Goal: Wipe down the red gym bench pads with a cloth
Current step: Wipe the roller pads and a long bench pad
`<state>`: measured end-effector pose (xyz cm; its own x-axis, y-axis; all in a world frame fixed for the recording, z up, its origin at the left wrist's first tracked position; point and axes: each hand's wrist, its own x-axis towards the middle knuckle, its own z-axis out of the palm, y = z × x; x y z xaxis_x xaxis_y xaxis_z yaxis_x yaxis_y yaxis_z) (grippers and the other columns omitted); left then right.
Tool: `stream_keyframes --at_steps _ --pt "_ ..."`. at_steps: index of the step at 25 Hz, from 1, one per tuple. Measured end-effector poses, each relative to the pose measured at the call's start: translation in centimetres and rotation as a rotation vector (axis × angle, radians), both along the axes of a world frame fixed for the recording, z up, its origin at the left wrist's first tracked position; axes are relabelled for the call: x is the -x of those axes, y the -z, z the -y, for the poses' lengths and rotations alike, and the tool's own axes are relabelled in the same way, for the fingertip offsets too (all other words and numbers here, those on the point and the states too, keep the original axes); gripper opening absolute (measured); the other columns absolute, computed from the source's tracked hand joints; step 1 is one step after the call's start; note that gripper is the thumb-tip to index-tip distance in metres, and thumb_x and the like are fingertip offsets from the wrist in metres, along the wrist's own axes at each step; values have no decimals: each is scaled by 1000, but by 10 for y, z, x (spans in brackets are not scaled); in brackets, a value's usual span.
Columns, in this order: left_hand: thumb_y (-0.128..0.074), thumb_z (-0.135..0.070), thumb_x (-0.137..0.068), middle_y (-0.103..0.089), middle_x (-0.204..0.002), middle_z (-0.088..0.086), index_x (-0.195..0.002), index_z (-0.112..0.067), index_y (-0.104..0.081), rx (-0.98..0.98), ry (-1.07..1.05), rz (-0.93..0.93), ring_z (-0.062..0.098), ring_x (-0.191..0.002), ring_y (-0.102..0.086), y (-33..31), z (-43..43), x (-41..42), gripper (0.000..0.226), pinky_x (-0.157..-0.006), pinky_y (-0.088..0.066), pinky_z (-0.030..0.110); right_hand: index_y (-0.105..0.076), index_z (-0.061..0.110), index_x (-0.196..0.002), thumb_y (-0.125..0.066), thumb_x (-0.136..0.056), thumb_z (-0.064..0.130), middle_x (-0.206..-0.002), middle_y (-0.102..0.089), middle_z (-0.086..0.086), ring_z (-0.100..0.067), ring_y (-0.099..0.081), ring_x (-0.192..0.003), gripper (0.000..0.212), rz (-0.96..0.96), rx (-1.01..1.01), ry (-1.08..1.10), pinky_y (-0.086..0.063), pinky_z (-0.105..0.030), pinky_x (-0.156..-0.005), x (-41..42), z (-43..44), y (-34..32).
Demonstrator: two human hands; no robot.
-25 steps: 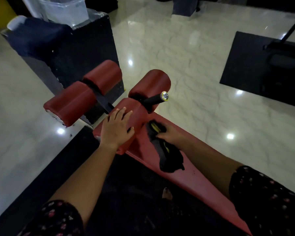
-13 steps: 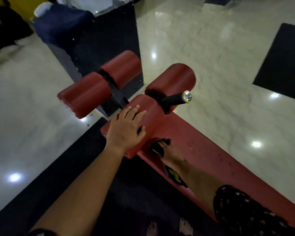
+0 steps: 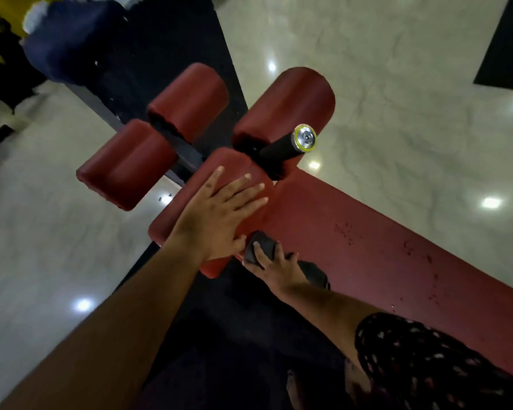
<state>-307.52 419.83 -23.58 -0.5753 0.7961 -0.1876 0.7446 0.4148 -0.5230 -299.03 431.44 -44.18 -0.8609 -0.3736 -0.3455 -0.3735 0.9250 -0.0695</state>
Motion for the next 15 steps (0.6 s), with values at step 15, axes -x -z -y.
stream_keyframes --at_steps 15 --pt "-68 -40 -71 -43 -148 1 -141 -23 -51 -340 -57 23 26 -139 -36 9 0 0 74 -112 -29 55 -14 31 -151 -45 -99 19 -153 -11 -12 -42 -33 -122 62 -67 182 183 -49 -49 -86 39 21 5"
